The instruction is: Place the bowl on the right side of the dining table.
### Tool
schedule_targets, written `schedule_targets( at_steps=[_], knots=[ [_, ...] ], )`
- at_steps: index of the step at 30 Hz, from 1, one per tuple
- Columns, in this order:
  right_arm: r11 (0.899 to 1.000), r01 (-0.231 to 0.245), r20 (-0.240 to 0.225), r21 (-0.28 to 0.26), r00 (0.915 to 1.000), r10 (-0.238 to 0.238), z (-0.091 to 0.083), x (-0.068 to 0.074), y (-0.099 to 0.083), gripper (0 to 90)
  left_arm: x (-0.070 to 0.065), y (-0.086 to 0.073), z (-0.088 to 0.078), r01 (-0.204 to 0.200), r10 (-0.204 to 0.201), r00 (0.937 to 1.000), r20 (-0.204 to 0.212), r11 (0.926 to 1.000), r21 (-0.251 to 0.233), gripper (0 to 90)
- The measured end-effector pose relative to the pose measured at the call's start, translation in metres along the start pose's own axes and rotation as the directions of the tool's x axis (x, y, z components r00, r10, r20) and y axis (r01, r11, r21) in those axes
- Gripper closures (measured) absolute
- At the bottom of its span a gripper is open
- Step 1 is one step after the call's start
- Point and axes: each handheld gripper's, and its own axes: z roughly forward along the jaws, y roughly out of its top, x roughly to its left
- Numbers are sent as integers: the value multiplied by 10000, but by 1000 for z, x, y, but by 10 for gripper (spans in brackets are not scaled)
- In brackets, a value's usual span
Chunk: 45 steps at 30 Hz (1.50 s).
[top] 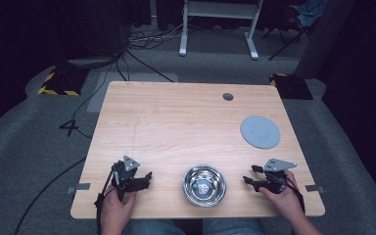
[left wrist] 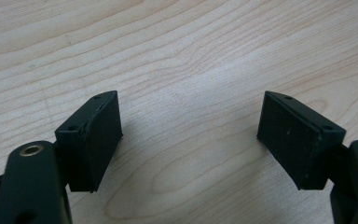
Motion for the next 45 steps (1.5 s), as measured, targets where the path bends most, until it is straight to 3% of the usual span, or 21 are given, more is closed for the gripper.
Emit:
schedule_targets(
  at_steps=[6,7,10,26,39,45],
  knots=[
    [10000,-67,-55,48,10000,67,0,1,1,441,0,0,0,5,-5,10000,0,10000,2,219],
    [9993,-319,-120,187,9994,321,-3,1,5,456,0,0,0,18,-18,10000,33,10000,12,219],
    [9992,-384,-237,139,9990,388,-6,1,11,458,1,1,0,33,-33,10000,43,10000,33,219],
    [9998,-24,-577,-172,9983,14,-15,6,58,455,1,1,1,-23,23,10000,5,10000,22,208],
    [9991,224,-1071,-370,9939,-263,4,21,90,454,0,0,0,-36,36,10000,-84,10000,38,195],
    [9990,442,-1692,86,9847,-421,25,38,105,459,0,0,0,-35,35,10000,-78,10000,39,195]
  ],
)
